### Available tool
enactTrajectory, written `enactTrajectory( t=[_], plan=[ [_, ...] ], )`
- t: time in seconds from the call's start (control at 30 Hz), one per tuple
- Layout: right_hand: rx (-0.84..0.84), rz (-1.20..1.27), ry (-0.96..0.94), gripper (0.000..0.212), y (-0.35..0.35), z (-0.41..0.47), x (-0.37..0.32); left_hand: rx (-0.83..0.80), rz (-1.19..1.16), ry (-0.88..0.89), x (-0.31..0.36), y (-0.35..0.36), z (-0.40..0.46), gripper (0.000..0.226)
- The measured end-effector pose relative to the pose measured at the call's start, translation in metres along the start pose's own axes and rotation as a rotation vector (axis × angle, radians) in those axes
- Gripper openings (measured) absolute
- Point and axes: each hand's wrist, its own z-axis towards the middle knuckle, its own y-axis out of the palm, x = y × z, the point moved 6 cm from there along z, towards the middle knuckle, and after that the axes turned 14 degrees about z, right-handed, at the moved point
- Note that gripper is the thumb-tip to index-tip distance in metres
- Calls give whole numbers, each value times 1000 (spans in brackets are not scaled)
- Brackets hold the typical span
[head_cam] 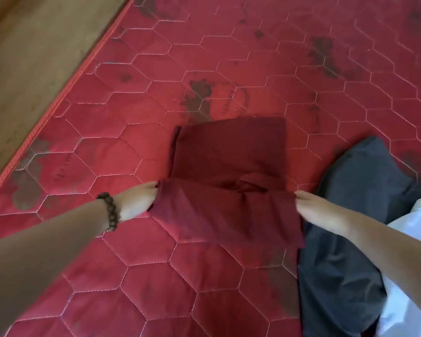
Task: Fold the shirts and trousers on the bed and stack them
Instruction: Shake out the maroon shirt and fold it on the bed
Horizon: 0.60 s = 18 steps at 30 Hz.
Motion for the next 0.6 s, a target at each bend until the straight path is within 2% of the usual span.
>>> enactTrajectory(
  t=[0.03,0.1,0.17,0.23,0.3,0.37,0.47,0.53,0.6],
  plan=[
    [83,232,42,32,-11,8,-2,28,-100,-44,10,-7,5,30],
    [191,497,150,28,-26,21,2,-11,-193,-98,31,-9,17,43],
    [283,528,281,37,-32,31,11,-39,-230,-183,43,-2,26,34],
    [377,427,300,50,-40,37,19,-26,-301,-201,45,4,32,26],
    [406,295,179,47,-43,39,13,46,-332,-212,40,6,37,29],
    [427,300,30,38,-42,41,2,145,-347,-162,43,6,37,36],
    [508,318,-64,32,-45,49,-7,375,-274,-86,42,-9,45,52],
    [567,262,-126,24,-48,55,-16,486,-254,-67,40,-20,48,37],
    [633,127,-268,15,-52,59,-32,561,-306,-47,43,-25,44,26]
  ],
)
